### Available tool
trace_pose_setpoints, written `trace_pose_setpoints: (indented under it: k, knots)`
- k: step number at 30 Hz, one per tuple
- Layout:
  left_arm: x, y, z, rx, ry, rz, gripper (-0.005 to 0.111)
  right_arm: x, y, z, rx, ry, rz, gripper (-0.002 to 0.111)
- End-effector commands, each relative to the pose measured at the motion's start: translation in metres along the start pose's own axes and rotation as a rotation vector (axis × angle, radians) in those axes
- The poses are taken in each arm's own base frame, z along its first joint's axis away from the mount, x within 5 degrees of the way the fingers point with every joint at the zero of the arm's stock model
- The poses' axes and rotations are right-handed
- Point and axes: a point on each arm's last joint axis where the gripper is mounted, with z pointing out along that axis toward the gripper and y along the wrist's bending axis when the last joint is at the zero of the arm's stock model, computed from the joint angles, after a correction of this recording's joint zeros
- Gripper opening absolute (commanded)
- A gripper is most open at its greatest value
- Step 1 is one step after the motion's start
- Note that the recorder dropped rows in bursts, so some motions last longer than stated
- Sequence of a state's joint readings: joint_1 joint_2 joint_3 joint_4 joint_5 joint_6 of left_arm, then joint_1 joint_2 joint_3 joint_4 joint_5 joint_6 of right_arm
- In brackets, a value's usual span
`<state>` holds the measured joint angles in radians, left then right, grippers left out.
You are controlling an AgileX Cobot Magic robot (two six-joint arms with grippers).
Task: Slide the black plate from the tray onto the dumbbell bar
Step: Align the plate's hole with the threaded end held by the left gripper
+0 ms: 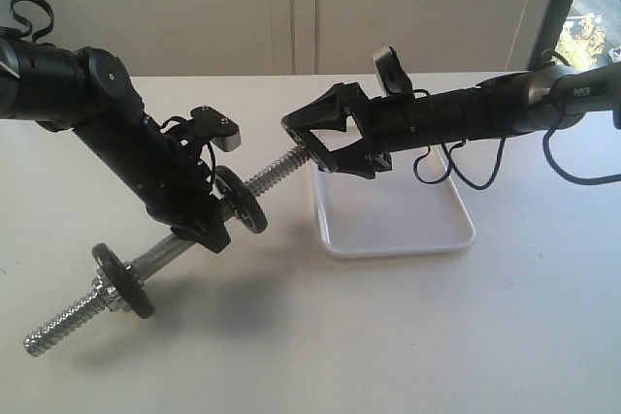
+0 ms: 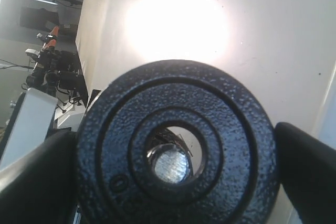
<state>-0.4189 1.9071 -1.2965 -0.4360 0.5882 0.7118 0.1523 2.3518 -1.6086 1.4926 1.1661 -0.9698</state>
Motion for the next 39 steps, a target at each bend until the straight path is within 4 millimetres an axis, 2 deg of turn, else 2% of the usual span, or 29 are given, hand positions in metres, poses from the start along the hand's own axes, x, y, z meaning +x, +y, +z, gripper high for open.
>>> trace_pose_setpoints:
  k: [1, 11, 32, 39]
  knots:
    - [-0.016, -0.006, -0.022, -0.013, -0.117, -0.027, 0.0, -0.005, 0.018, -0.004, -0.072, -0.012, -0.017, 0.0]
    - [-0.017, -0.005, -0.022, -0.022, -0.125, -0.029, 0.0, -0.001, 0.023, 0.006, -0.082, 0.013, 0.0, 0.0]
    - [-0.019, -0.002, -0.022, -0.053, -0.152, -0.034, 0.0, -0.003, 0.024, 0.006, -0.093, -0.002, 0.016, 0.0]
    - [-0.025, 0.001, -0.024, -0.082, -0.226, -0.08, 0.0, -0.005, 0.026, 0.006, -0.108, -0.023, 0.026, 0.0]
